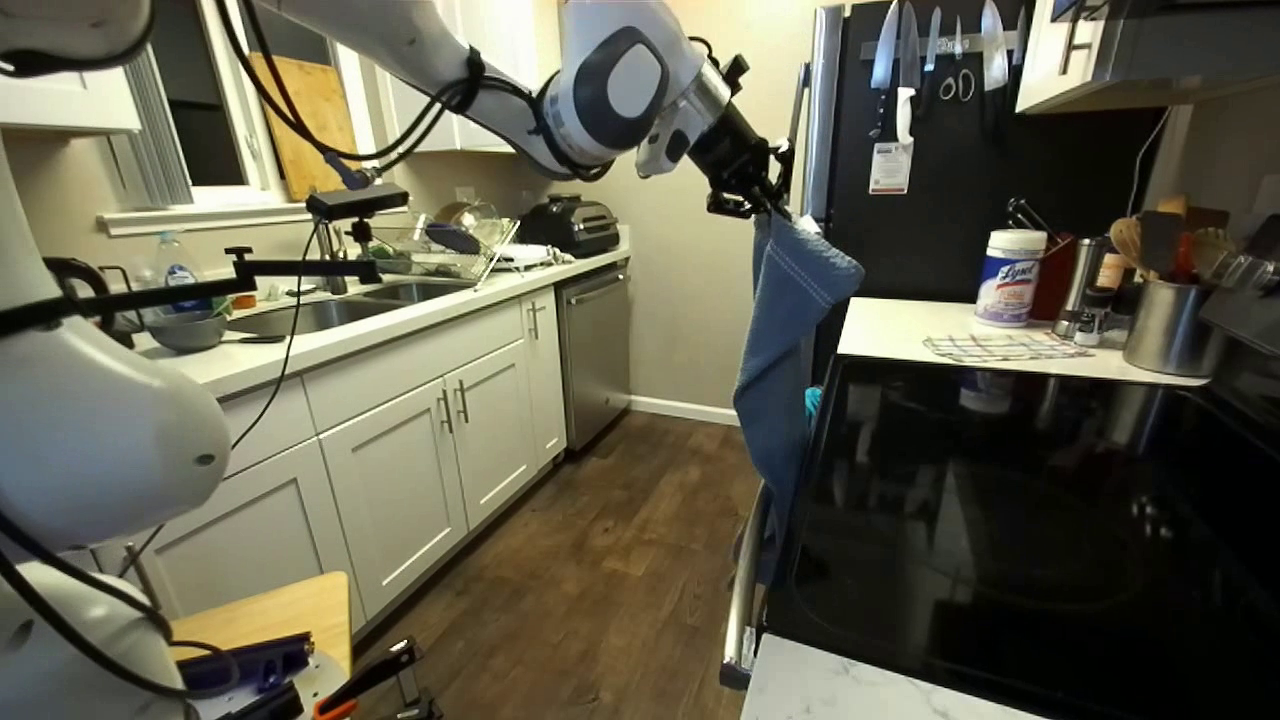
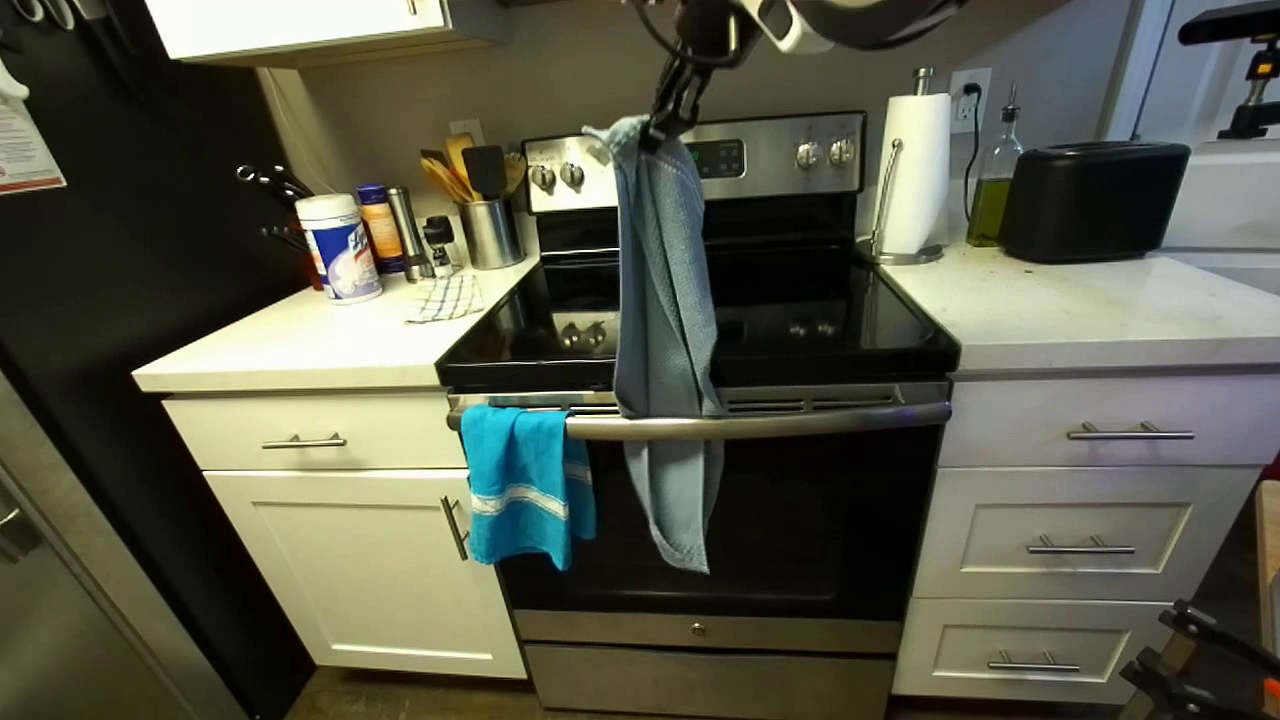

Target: Hang the light blue towel on the handle of the oven door.

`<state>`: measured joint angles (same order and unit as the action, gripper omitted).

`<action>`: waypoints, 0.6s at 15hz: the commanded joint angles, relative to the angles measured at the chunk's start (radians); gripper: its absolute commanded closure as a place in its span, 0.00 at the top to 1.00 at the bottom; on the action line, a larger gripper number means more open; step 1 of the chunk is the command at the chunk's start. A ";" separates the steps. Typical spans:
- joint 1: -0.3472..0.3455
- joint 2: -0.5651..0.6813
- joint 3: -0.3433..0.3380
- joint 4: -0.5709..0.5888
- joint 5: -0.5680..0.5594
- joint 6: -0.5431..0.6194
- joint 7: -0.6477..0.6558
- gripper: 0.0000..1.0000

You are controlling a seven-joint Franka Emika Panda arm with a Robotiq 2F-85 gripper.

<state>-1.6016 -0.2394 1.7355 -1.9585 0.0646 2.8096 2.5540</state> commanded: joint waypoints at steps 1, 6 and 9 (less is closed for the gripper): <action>-0.176 -0.089 0.184 0.014 0.239 0.013 -0.189 0.01; -0.311 -0.233 0.279 0.124 0.426 -0.023 -0.404 0.01; -0.345 -0.281 0.312 0.171 0.437 -0.051 -0.509 0.01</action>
<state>-1.9038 -0.4768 2.0108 -1.8473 0.4557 2.7893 2.1620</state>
